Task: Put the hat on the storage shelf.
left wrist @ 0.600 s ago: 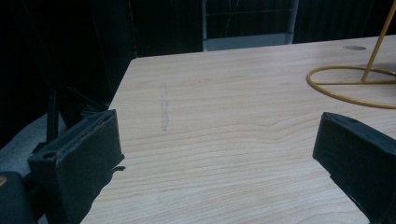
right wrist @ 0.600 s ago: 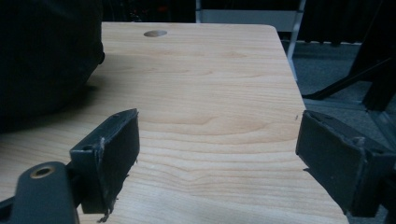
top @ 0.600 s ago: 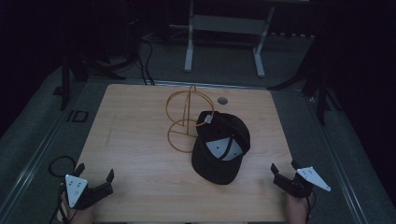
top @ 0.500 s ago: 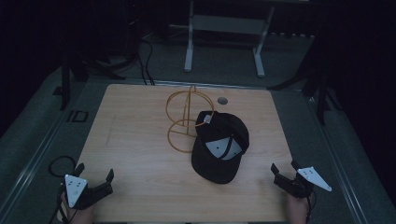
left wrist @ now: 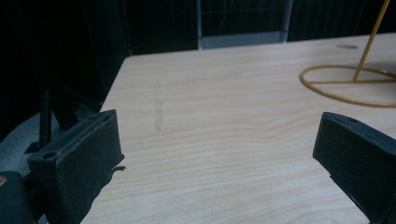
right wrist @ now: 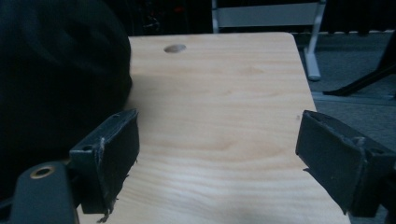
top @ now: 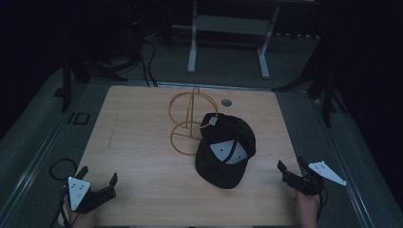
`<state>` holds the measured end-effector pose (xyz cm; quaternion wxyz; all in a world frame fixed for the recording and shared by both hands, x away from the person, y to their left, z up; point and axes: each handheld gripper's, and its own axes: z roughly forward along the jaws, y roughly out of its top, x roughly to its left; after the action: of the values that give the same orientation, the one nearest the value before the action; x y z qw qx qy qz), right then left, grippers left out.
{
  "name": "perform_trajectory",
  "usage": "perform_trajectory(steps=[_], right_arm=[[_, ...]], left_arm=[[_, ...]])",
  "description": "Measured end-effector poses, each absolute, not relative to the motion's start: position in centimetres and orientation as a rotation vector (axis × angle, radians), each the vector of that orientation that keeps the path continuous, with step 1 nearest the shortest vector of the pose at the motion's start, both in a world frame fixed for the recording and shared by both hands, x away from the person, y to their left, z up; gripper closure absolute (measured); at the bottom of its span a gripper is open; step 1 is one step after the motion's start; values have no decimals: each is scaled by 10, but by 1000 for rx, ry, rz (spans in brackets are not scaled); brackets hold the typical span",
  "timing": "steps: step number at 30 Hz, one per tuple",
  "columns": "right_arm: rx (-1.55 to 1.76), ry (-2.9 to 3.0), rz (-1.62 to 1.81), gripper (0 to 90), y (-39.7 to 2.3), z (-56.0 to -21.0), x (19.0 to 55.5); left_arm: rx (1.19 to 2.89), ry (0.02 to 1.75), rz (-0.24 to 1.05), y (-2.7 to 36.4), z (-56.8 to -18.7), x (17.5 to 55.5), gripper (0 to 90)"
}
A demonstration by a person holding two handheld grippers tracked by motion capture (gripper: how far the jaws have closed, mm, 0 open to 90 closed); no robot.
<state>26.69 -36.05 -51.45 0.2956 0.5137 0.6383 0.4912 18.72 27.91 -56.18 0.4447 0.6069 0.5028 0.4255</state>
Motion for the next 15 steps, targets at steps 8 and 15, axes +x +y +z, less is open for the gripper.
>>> perform_trajectory(steps=[8, 15], right_arm=[[1282, 1808, 1363, 124, -335, -467, 279], [1186, 1896, 1379, 112, -303, -448, 294]], left_arm=[[1539, 1237, 996, 265, -560, 187, 17], [1544, 1285, 866, 262, -558, 188, 17]])
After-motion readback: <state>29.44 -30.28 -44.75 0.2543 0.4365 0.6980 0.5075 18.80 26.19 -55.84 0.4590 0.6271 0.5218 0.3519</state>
